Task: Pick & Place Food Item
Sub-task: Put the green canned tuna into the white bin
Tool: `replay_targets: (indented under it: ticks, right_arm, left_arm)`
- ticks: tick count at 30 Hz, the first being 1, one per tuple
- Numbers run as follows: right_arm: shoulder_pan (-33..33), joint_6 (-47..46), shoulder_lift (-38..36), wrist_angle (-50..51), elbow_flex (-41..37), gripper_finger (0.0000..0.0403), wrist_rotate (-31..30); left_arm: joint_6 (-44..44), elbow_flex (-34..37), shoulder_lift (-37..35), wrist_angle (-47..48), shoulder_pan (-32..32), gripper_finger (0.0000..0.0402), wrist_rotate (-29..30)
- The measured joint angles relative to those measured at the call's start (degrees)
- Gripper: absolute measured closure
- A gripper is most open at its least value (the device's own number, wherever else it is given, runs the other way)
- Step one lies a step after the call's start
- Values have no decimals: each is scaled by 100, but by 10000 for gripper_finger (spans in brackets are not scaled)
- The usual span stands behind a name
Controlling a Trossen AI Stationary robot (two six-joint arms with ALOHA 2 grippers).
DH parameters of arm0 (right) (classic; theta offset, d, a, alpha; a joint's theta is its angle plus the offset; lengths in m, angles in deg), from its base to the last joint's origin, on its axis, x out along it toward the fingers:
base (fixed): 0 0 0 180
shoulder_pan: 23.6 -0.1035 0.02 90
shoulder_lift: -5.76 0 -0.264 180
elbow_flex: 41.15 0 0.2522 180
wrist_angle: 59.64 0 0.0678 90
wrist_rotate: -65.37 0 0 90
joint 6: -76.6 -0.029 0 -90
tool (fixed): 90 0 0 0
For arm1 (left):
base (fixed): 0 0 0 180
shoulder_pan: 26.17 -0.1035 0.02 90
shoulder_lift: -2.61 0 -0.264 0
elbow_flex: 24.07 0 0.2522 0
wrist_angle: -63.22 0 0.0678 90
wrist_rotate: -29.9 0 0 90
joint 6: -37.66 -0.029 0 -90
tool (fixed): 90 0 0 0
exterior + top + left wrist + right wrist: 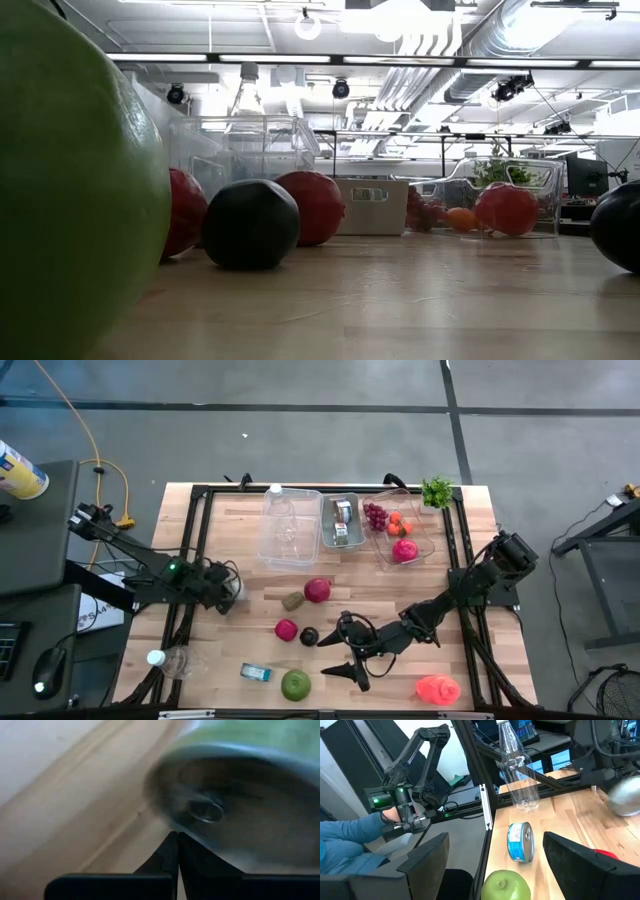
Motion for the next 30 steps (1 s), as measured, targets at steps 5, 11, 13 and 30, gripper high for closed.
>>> replay_targets:
  ticks: [5, 11, 13, 30]
  right_arm:
    - [0, 0, 0, 0, 0, 92, 2]
    - [0, 0, 0, 0, 0, 92, 2]
    - [0, 0, 0, 0, 0, 92, 2]
    - [0, 42, 0, 0, 0, 92, 0]
  left_arm:
    - [7, 13, 10, 10, -6, 401, 65]
    - [8, 11, 6, -5, -7, 401, 89]
    - [11, 11, 6, -41, -7, 401, 95]
    - [-1207, -779, -1, -241, 337, 401, 1774]
